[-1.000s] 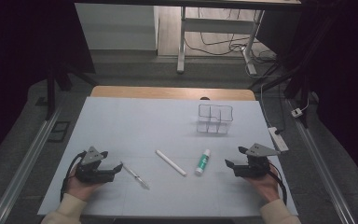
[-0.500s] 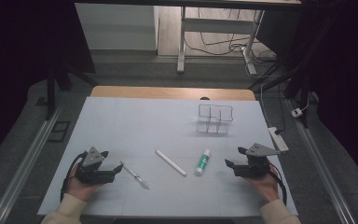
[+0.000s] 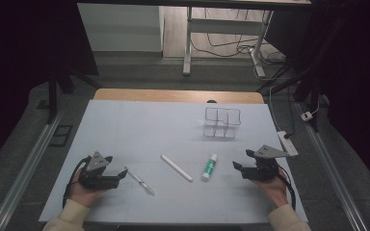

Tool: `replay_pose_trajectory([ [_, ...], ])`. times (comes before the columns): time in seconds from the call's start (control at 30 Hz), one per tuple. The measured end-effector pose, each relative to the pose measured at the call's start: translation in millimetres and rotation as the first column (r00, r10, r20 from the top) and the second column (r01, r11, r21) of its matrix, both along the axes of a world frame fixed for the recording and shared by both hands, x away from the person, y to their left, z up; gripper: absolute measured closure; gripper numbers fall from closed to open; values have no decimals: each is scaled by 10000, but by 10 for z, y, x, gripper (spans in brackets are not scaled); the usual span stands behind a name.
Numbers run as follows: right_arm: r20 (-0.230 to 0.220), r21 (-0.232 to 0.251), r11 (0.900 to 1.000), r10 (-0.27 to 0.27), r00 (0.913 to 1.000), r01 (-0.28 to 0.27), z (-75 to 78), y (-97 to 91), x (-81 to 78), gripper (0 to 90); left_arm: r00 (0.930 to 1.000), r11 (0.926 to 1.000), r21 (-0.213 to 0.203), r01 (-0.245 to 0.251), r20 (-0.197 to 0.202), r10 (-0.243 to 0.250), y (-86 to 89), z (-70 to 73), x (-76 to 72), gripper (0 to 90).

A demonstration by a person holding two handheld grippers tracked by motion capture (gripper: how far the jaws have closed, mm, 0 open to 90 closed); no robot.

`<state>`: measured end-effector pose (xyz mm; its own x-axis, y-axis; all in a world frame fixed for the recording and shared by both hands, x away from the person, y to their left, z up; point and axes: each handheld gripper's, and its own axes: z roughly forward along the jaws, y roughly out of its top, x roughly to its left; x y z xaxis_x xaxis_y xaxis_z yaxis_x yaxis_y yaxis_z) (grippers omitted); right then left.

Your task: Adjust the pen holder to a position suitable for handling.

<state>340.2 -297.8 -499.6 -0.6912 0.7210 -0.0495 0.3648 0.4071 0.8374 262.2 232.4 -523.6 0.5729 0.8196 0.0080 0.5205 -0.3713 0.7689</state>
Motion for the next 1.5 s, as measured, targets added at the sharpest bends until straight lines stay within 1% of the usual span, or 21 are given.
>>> replay_pose_trajectory([
  [0.03, -52, -95, 10000, -16, 10000, 15, 6, 2, 9, 246, 10000, 10000, 4, 3, -7, -3, 0, -1, 1, 218],
  [0.17, -106, -88, 9999, -134, 9999, 133, 31, 19, 69, 249, 10000, 10000, 14, 6, -44, -6, 0, -6, 7, 219],
  [0.2, -97, -22, 9999, -165, 9998, 165, 32, 24, 82, 250, 10000, 10000, 19, 22, -52, -22, -1, -8, 9, 219],
  [0.37, -169, -129, 9995, -281, 9995, 279, 37, 32, 134, 251, 10000, 10000, 26, 48, -74, -48, -3, -11, 12, 219],
  [0.5, -246, 31, 9986, -522, 9983, 523, 45, 42, 221, 254, 10000, 10000, 29, 58, -80, -58, -3, -13, 12, 220],
  [0.63, -265, -50, 9980, -637, 9976, 636, 61, 42, 260, 254, 10000, 10000, 26, 57, -73, -57, -1, -12, 11, 220],
  [0.7, -287, 38, 9970, -770, 9966, 771, 65, 39, 294, 255, 9999, 10000, 31, 63, -83, -63, 0, -12, 12, 220],
  [0.8, -289, -180, 9957, -912, 9954, 907, 72, 33, 335, 255, 9999, 10000, 41, 75, -89, -75, -2, -13, 13, 220],
  [0.9, -270, -149, 9942, -1069, 9939, 1065, 67, 24, 384, 265, 9999, 9999, 67, 79, -99, -79, -4, -14, 12, 220],
  [1.0, -390, -271, 9929, -1168, 9924, 1158, 65, 19, 436, 266, 9999, 9999, 62, 80, -103, -79, -6, -14, 12, 220],
  [1.03, -380, -224, 9924, -1222, 9918, 1214, 64, 23, 452, 266, 9999, 9999, 66, 80, -105, -79, -7, -14, 13, 220],
  [1.1, -286, -342, 9907, -1330, 9907, 1320, 75, 27, 482, 269, 9999, 9999, 66, 79, -105, -78, -7, -14, 12, 220],
  [1.27, -238, -287, 9889, -1464, 9889, 1457, 89, 25, 539, 304, 9999, 9999, 68, 78, -99, -77, -4, -12, 10, 220],
  [1.3, -230, -290, 9884, -1501, 9884, 1494, 92, 13, 565, 339, 9999, 9999, 69, 79, -102, -79, -4, -12, 11, 220],
  [1.37, -282, -300, 9880, -1522, 9880, 1513, 92, 6, 577, 357, 9999, 9999, 70, 87, -106, -86, -3, -13, 13, 220],
  [1.4, -362, -274, 9876, -1555, 9872, 1546, 96, -8, 606, 394, 9999, 9999, 64, 90, -112, -89, -4, -14, 13, 220],
  [1.47, -304, -190, 9869, -1609, 9865, 1604, 100, -13, 631, 421, 9999, 9999, 62, 98, -110, -97, -5, -13, 12, 220],
  [1.5, -271, -250, 9864, -1632, 9862, 1625, 106, -16, 643, 430, 9999, 9999, 62, 100, -107, -99, -5, -12, 10, 220],
])
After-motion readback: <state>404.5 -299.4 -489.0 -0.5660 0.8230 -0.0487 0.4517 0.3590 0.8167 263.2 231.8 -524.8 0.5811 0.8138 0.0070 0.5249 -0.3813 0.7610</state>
